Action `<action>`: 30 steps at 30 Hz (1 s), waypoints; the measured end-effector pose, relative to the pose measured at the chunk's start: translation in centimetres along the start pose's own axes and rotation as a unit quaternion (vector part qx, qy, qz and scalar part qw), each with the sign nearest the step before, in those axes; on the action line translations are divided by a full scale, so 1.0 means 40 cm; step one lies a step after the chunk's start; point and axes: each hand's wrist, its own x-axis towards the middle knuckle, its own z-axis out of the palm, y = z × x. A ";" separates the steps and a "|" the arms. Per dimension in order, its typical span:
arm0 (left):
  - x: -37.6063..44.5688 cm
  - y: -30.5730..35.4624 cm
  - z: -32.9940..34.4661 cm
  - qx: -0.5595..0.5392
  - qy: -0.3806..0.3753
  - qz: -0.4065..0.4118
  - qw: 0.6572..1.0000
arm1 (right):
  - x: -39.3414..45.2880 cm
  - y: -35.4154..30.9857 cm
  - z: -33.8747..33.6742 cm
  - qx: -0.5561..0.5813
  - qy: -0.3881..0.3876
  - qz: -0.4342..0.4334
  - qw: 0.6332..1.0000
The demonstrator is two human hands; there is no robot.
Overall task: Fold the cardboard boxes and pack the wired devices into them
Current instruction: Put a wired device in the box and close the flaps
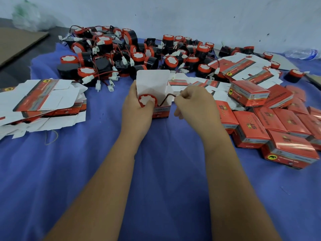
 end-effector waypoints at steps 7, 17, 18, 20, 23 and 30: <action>0.004 -0.007 0.002 0.024 -0.022 -0.001 0.999 | -0.005 -0.008 -0.016 0.172 -0.094 0.037 0.980; -0.009 -0.002 0.003 0.007 -0.092 0.018 0.996 | 0.017 -0.001 0.057 0.136 0.082 -0.024 0.987; -0.009 -0.002 0.003 0.007 -0.094 0.021 0.995 | 0.022 0.004 0.065 0.112 0.099 -0.029 0.988; -0.010 -0.003 0.004 0.009 -0.096 0.028 0.995 | 0.030 0.009 0.077 0.065 0.128 -0.044 0.989; -0.008 -0.005 0.007 0.007 -0.088 0.022 0.996 | 0.033 0.022 0.084 -0.034 0.145 -0.091 0.985; -0.008 -0.008 0.011 0.006 -0.057 0.004 0.998 | 0.018 0.043 0.069 -0.204 0.097 -0.155 0.962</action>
